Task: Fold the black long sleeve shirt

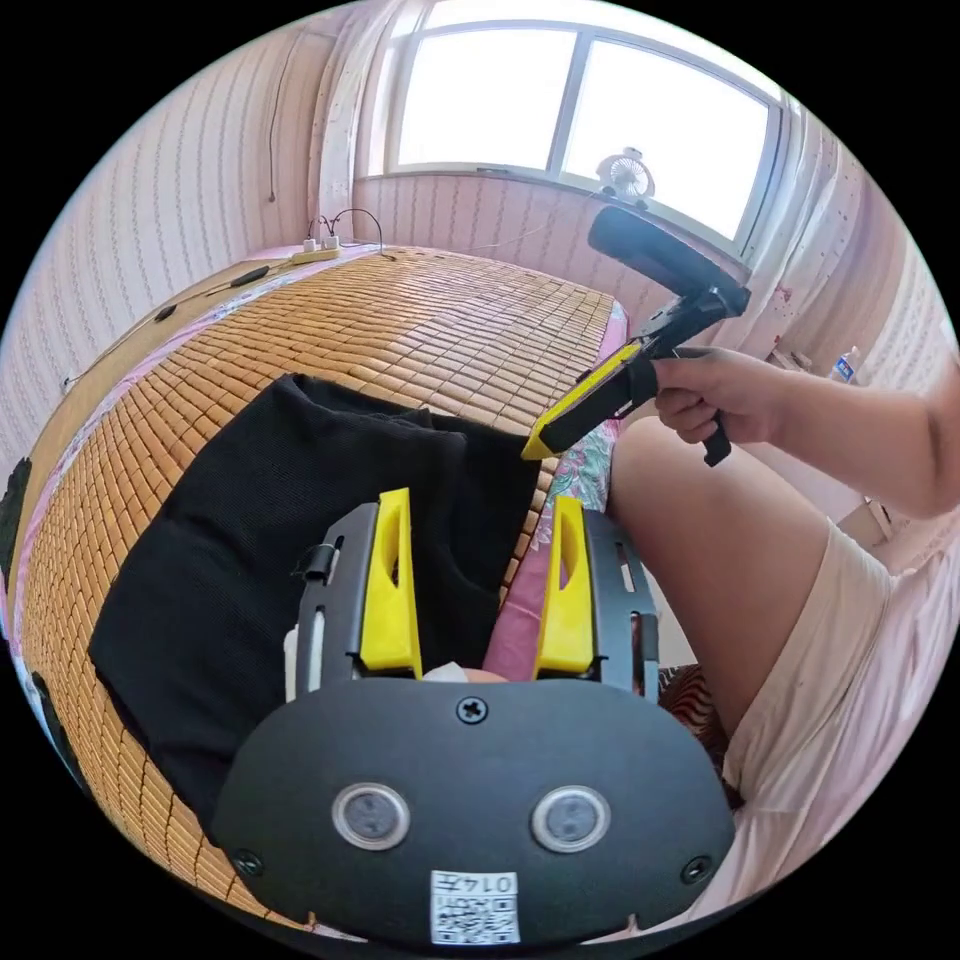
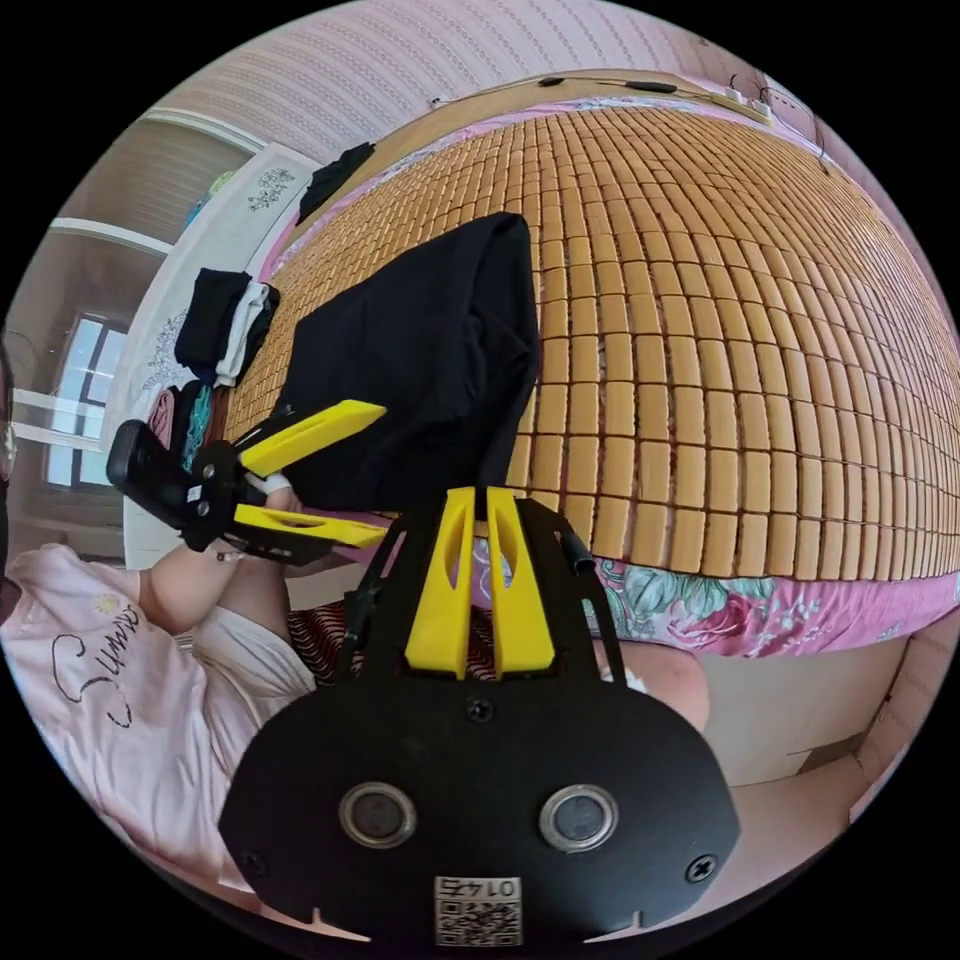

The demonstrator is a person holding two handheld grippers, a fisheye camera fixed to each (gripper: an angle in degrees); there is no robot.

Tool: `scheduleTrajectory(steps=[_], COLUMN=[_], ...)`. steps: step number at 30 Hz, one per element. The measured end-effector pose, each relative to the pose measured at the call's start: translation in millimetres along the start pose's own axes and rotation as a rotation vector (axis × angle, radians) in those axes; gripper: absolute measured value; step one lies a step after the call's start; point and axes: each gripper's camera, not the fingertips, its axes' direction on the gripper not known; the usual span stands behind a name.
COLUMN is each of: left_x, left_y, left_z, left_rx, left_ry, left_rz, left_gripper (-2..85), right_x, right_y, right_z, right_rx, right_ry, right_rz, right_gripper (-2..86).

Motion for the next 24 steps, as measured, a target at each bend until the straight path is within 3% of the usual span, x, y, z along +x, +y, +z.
scheduleTrajectory(steps=[5,10,12,17,24], left_x=[16.9,35.0,43.8,71.0,88.7], left_y=[-28.9,-22.9,-15.4,5.5,19.2], left_z=[29.8,15.9,8.9,-6.5,-21.5], left_rx=[-0.072,-0.058,-0.052,-0.080,-0.094], left_ry=[-0.035,-0.087,-0.056,-0.037,0.016], left_rz=[0.058,0.047,0.050,0.085,0.112], left_gripper=[15.0,2.1,1.1,0.2,0.2], right_x=[12.3,14.3,32.5,118.1,146.9], right_y=[23.0,45.1,55.7,73.8,56.6], right_z=[-62.1,-101.3,-118.7,-132.6,-130.5], right_rx=[0.102,0.128,0.190,0.289,0.338], right_ry=[-0.319,-0.387,-0.409,-0.381,-0.296], right_rz=[-0.087,-0.151,-0.111,0.232,0.382], right_gripper=[1.1,2.7,4.1,13.1,7.5])
